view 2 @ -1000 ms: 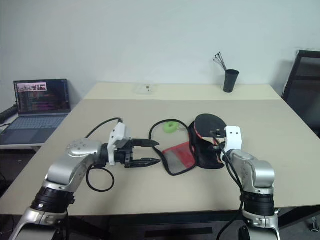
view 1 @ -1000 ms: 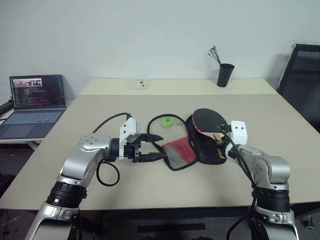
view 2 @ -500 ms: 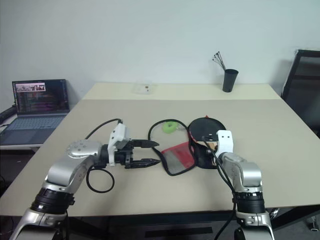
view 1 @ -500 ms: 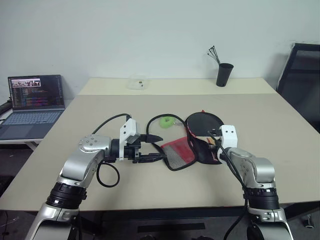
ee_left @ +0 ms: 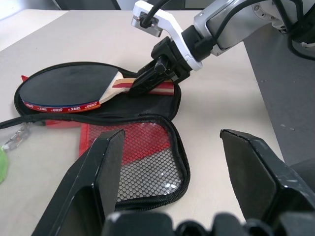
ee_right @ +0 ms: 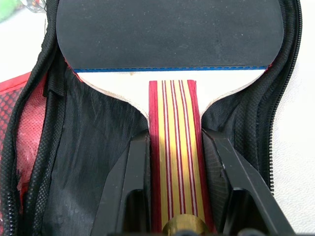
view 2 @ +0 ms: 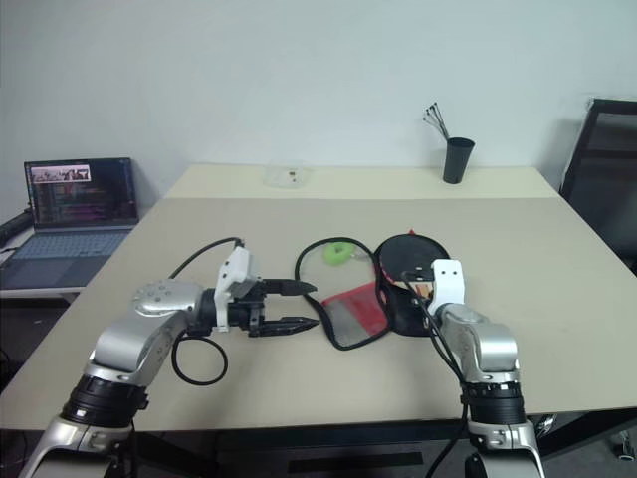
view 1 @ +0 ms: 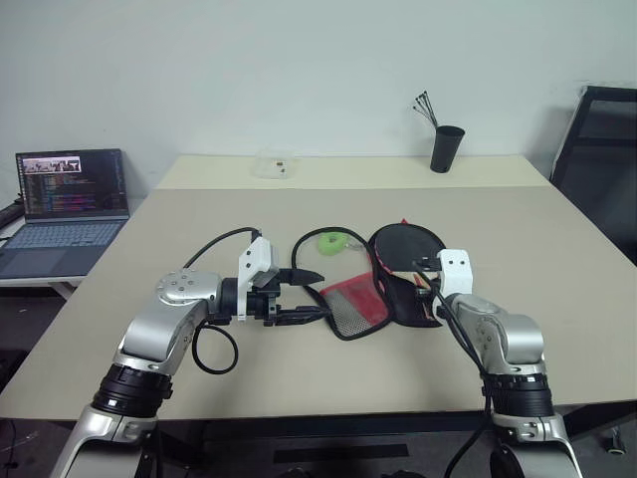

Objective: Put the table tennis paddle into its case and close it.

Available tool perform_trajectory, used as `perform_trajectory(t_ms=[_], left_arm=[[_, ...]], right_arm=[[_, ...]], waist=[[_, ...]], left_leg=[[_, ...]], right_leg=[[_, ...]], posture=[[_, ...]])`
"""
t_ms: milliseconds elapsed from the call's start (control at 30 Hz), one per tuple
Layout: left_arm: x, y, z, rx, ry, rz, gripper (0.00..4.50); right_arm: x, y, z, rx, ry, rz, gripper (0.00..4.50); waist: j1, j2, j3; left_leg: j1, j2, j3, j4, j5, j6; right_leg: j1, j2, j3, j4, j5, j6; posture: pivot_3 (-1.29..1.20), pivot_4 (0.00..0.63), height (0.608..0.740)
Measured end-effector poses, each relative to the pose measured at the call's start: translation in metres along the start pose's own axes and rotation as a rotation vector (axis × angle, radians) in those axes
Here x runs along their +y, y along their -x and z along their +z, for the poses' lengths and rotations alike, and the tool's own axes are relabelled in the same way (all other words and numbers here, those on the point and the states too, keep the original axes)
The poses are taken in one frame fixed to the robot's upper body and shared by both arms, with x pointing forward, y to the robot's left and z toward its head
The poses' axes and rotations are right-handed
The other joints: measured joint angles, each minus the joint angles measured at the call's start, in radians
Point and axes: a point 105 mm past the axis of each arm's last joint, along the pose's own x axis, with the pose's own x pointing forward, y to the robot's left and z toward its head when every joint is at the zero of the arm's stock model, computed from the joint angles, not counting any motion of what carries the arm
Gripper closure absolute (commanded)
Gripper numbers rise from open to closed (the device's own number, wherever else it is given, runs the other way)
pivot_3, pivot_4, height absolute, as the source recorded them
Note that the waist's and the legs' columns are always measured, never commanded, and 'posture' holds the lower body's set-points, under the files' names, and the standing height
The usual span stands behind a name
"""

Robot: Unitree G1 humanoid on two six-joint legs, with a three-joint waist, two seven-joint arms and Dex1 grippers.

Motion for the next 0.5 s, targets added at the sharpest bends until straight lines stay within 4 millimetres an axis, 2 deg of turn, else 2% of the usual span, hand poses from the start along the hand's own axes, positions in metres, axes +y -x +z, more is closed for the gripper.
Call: perform_trajectory(t_ms=[33, 267, 400, 500], left_arm=[[0.0, 0.0, 0.0, 0.0, 0.0, 0.0, 1.13], [0.0, 0.0, -0.001, 0.0, 0.002, 0.002, 1.13], [0.001, -0.001, -0.001, -0.006, 0.005, 0.017, 1.13], [0.008, 0.001, -0.002, -0.015, 0.009, 0.08, 1.13]], right_arm=[[0.001, 0.0, 0.0, 0.0, -0.001, 0.002, 2.58], [0.009, 0.005, 0.01, -0.05, 0.028, 0.025, 0.16], [0.016, 0.017, 0.019, -0.084, 0.071, 0.065, 0.04], [0.033, 0.038, 0.027, -0.106, 0.119, 0.225, 0.04]], waist=[[0.0, 0.0, 0.0], [0.0, 0.0, 0.0], [0.0, 0.0, 0.0], [0.001, 0.0, 0.0]], left_leg=[[0.0, 0.0, 0.0, 0.0, 0.0, 0.0], [0.0, 0.0, 0.0, 0.0, 0.0, 0.0], [0.0, 0.0, 0.0, 0.0, 0.0, 0.0], [0.0, 0.0, 0.0, 0.0, 0.0, 0.0]], right_leg=[[0.0, 0.0, 0.0, 0.0, 0.0, 0.0], [0.0, 0.0, 0.0, 0.0, 0.0, 0.0], [0.0, 0.0, 0.0, 0.0, 0.0, 0.0], [0.0, 0.0, 0.0, 0.0, 0.0, 0.0]], posture=[[0.0, 0.15, 0.74], [0.0, 0.15, 0.74], [0.0, 0.15, 0.74], [0.0, 0.15, 0.74]])
